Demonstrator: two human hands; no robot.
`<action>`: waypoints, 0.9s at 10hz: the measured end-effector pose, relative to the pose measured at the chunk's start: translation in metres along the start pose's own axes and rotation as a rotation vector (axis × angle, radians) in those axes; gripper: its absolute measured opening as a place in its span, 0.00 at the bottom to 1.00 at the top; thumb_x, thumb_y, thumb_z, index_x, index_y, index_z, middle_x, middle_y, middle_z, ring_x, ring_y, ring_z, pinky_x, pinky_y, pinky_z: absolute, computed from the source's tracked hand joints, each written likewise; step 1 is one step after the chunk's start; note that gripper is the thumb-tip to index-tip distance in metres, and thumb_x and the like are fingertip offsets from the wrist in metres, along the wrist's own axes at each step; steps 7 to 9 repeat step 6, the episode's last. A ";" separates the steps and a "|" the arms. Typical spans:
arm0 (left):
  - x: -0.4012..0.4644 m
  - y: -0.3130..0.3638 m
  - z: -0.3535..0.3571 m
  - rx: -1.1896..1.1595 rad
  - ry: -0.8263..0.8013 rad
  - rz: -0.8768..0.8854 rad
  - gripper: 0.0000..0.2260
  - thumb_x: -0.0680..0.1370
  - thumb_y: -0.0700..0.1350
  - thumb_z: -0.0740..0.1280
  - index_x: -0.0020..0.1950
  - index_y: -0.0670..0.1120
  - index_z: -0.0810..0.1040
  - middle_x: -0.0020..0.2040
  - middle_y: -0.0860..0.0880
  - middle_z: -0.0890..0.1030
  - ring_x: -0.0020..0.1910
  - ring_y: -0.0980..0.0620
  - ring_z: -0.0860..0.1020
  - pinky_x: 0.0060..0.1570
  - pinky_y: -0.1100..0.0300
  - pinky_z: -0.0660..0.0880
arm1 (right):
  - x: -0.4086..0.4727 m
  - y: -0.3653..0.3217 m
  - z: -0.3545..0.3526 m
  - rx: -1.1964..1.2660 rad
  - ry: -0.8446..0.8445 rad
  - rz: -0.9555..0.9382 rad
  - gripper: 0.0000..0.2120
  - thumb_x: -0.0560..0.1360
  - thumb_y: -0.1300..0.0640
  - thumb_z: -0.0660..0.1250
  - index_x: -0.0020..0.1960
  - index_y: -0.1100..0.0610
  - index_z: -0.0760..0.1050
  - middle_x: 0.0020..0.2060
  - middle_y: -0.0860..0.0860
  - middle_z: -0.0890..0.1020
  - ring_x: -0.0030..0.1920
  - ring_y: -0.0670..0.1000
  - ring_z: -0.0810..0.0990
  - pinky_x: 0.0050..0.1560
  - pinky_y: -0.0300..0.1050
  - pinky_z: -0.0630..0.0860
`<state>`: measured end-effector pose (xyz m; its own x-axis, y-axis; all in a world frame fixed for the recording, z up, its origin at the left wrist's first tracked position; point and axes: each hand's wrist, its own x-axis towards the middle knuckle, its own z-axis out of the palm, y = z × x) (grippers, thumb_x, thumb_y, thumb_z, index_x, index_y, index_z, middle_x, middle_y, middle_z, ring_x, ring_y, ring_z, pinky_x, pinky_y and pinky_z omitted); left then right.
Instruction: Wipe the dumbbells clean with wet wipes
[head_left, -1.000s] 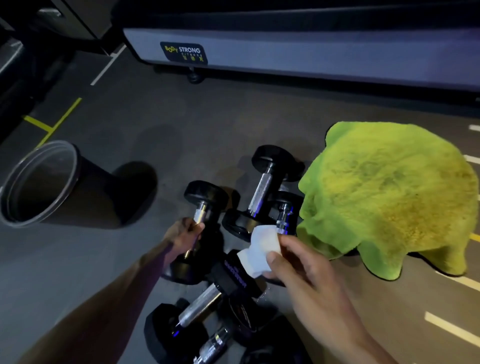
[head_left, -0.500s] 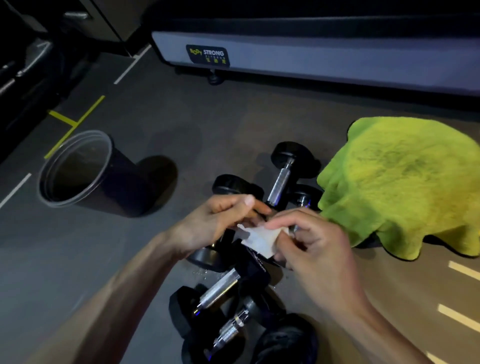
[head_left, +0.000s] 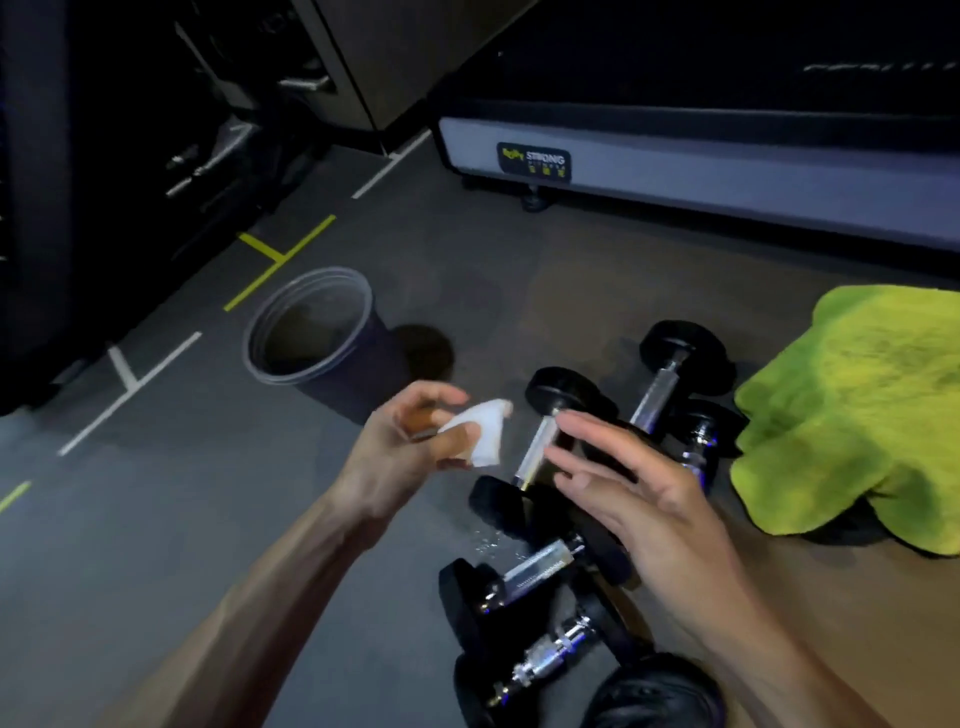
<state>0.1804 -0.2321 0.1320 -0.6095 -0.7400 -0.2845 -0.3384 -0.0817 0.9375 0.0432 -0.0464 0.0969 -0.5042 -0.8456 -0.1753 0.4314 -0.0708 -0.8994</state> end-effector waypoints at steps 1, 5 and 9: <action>0.005 -0.014 -0.057 -0.014 0.324 -0.036 0.12 0.77 0.31 0.73 0.48 0.47 0.76 0.34 0.49 0.80 0.29 0.53 0.79 0.34 0.59 0.77 | 0.002 0.004 0.017 0.033 0.030 0.076 0.18 0.80 0.71 0.65 0.62 0.55 0.84 0.60 0.51 0.87 0.61 0.51 0.86 0.68 0.52 0.79; 0.125 -0.017 -0.165 0.063 0.571 -0.181 0.10 0.81 0.38 0.70 0.59 0.50 0.80 0.37 0.49 0.81 0.27 0.58 0.79 0.38 0.59 0.72 | 0.000 0.013 0.018 0.003 0.020 0.163 0.15 0.79 0.66 0.67 0.62 0.56 0.84 0.53 0.54 0.88 0.59 0.53 0.86 0.68 0.57 0.78; 0.131 -0.023 -0.165 0.158 0.493 -0.216 0.13 0.81 0.40 0.69 0.64 0.53 0.80 0.43 0.50 0.83 0.36 0.56 0.81 0.40 0.59 0.72 | 0.000 0.010 0.013 -0.008 0.031 0.166 0.16 0.75 0.60 0.69 0.62 0.55 0.84 0.53 0.54 0.88 0.59 0.54 0.86 0.67 0.55 0.79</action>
